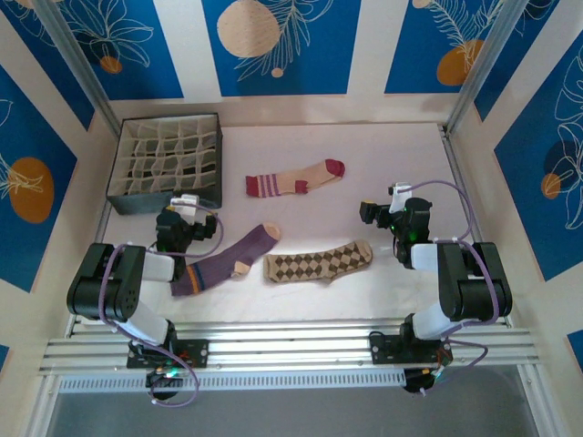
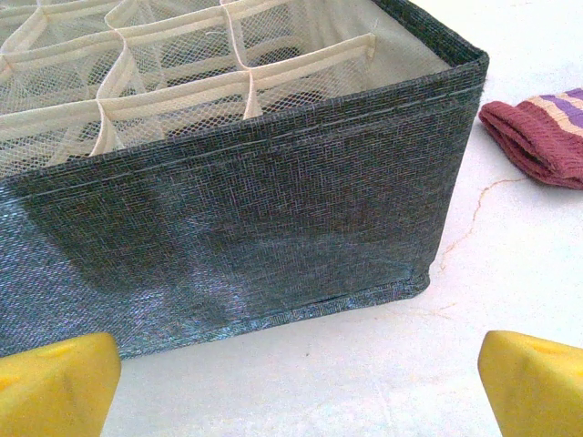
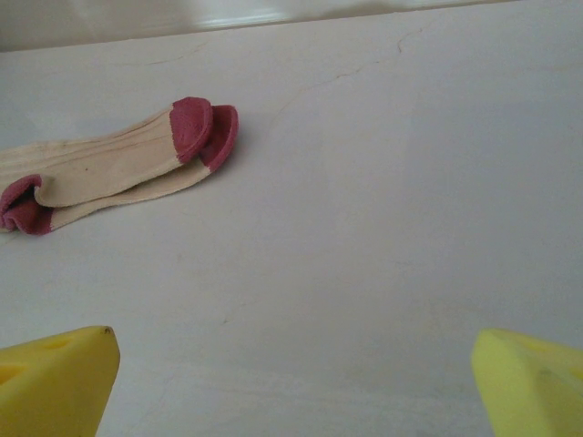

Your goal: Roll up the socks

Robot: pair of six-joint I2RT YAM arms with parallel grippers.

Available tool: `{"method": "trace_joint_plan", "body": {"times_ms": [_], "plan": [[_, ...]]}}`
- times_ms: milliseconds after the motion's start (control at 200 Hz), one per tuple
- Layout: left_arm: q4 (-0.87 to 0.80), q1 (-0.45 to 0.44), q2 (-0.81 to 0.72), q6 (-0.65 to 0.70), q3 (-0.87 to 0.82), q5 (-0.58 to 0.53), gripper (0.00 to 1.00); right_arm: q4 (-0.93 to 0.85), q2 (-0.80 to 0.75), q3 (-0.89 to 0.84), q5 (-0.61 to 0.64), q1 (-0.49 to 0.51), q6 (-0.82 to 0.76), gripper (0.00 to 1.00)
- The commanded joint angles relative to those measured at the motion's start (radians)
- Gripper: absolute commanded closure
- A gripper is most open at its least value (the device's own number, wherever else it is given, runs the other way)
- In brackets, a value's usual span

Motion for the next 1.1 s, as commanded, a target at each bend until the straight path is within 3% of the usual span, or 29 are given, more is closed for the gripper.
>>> {"method": "trace_joint_plan", "body": {"times_ms": [0,160,285,475,565,705,810,925,1095], "plan": [[0.015,0.013,0.001,-0.013,0.018,0.014,0.00,0.041,0.010,-0.010,0.007,0.000,0.003,0.01],[0.023,0.014,-0.005,0.007,0.011,0.076,0.00,-0.029,-0.031,0.010,0.064,0.008,0.016,0.01],[-0.028,0.014,-0.044,0.007,0.022,0.078,0.01,-0.362,-0.118,0.144,0.085,0.023,0.043,0.01],[-0.303,0.013,-0.212,0.002,0.096,0.085,0.03,-0.679,-0.179,0.288,0.082,0.056,0.179,0.05],[-0.497,0.014,-0.289,-0.067,0.174,0.113,0.11,-0.847,-0.181,0.361,0.091,0.096,0.243,0.11],[-0.743,-0.017,-0.343,-0.151,0.290,0.314,0.32,-1.074,-0.186,0.419,0.099,0.189,0.344,0.23],[-0.900,-0.109,-0.346,-0.180,0.340,0.332,0.43,-1.167,-0.222,0.390,0.132,0.294,0.404,0.29],[-0.996,-0.281,-0.332,-0.175,0.340,0.279,0.51,-1.250,-0.284,0.337,0.195,0.412,0.474,0.45],[-0.926,-0.530,-0.234,-0.258,0.283,0.224,0.64,-1.254,-0.367,0.200,0.204,0.481,0.580,0.69]]}}
